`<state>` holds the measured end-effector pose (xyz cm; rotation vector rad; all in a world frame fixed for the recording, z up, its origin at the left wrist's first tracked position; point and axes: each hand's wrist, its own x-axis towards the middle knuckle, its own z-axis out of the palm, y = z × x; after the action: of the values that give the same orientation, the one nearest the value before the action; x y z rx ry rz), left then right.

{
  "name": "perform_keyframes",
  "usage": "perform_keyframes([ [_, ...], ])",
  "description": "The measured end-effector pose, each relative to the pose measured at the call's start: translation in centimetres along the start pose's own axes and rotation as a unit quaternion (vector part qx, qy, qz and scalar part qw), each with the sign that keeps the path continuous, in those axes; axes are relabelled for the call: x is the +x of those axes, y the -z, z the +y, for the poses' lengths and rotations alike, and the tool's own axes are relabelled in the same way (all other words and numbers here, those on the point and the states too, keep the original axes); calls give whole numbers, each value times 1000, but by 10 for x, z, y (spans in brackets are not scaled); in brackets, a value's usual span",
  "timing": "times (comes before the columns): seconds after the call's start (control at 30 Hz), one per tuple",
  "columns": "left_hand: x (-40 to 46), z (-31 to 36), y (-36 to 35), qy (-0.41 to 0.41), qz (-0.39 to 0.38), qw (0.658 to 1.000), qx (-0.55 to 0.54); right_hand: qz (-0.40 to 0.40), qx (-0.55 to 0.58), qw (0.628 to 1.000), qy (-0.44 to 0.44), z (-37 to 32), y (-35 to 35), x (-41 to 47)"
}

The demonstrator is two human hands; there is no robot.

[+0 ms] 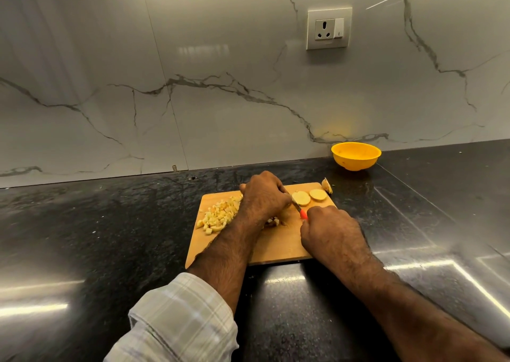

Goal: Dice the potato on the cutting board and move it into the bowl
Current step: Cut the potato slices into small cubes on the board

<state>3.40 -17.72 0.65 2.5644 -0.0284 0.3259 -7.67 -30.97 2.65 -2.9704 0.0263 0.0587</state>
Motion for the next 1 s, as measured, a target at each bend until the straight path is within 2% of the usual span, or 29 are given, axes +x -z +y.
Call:
perform_keyframes([
  [0.13,0,-3,4,-15,22,1000,-11,-34,-38,999,7,-5,4,0],
  [0.33,-9,-3,12,-63,-97,993,37,12,-14,999,-26,8,0,1],
  [0.5,-4,-12,19,-118,-42,982,139,12,8,1000,-25,10,0,2],
  [0.7,-5,-7,11,-111,-129,972,162,16,1,1000,-11,8,1,0],
  [1.0,-2,1,12,-108,-155,966,177,-35,-49,998,19,1,7,-2],
])
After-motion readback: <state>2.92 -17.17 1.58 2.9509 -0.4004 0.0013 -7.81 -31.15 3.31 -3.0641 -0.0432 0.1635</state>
